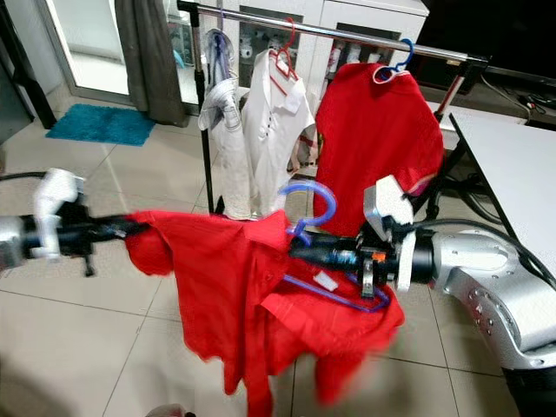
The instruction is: Hang hanger
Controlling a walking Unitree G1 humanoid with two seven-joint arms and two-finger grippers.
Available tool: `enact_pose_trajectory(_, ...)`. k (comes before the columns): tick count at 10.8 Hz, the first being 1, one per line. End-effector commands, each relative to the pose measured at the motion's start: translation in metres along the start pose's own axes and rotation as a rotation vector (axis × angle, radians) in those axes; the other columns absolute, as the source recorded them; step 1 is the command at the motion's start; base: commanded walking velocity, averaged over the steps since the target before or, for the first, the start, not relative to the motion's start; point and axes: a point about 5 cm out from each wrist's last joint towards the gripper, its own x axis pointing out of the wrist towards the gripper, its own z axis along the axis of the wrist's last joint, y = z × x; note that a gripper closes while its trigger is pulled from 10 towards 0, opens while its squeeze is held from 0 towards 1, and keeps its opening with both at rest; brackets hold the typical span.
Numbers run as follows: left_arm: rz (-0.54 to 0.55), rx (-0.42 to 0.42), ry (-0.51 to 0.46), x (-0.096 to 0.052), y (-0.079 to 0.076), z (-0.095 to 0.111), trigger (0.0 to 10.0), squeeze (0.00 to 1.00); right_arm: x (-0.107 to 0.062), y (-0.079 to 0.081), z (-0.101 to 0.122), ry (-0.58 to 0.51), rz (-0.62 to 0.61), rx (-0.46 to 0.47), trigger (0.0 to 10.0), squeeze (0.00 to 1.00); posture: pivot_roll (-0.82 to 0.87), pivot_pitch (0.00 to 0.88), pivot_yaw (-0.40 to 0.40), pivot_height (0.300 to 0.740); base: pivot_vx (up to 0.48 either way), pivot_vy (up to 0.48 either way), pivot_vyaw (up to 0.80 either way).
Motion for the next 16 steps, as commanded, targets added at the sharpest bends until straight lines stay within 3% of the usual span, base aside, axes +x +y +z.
enact_pose_trajectory(1,0.032,0.007,-0.026,-0.008,0.002,0.007,0.0,0.00,-0.008,-0.006,0.010,-0.026,-0.044,-0.045,10.0,0.00,0.07,0.001,-0.050,0.740,0.000,0.000,0.00)
enact_pose_trajectory(4,0.209,-0.033,-0.083,-0.038,0.011,0.003,0.0,0.00,-0.015,-0.014,0.010,-0.041,-0.091,-0.032,10.0,0.00,0.07,0.003,-0.052,0.740,0.000,0.000,0.00)
enact_pose_trajectory(6,0.309,-0.068,-0.119,-0.049,0.014,-0.003,0.0,0.00,-0.020,-0.018,0.011,-0.051,-0.111,-0.028,10.0,0.00,0.07,0.004,-0.059,0.740,0.000,0.000,0.00)
enact_pose_trajectory(10,0.455,-0.135,-0.090,-0.074,0.015,-0.028,0.0,0.00,-0.031,-0.026,0.012,-0.065,-0.168,-0.028,10.0,0.00,0.07,0.009,-0.060,0.740,0.000,0.000,0.00)
enact_pose_trajectory(14,0.498,-0.179,-0.028,-0.082,0.004,-0.054,0.0,0.00,-0.037,-0.030,0.011,-0.067,-0.192,-0.026,10.0,0.00,0.07,0.010,-0.059,0.740,0.000,0.000,0.00)
enact_pose_trajectory(16,0.465,-0.167,-0.025,-0.074,0.000,-0.052,0.0,0.00,-0.036,-0.030,0.011,-0.067,-0.187,-0.026,10.0,0.00,0.07,0.010,-0.062,0.740,0.000,0.000,0.00)
